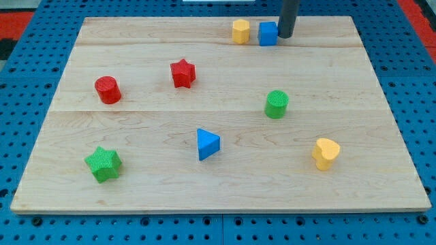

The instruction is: Push the blue cube to the right side of yellow hexagon

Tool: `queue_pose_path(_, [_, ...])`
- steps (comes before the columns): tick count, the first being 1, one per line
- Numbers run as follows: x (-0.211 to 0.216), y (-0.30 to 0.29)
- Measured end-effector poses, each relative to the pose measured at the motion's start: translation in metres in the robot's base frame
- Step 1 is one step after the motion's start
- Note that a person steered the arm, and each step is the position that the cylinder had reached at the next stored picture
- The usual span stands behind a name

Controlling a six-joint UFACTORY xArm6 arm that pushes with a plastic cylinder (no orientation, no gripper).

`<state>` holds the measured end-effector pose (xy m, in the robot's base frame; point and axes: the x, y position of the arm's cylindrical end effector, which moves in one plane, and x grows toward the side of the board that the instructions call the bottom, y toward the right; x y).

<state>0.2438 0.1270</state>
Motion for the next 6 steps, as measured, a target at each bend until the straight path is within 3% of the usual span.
queue_pose_path(2, [0.04, 0.004])
queue_pose_path(6, [0.027, -0.026])
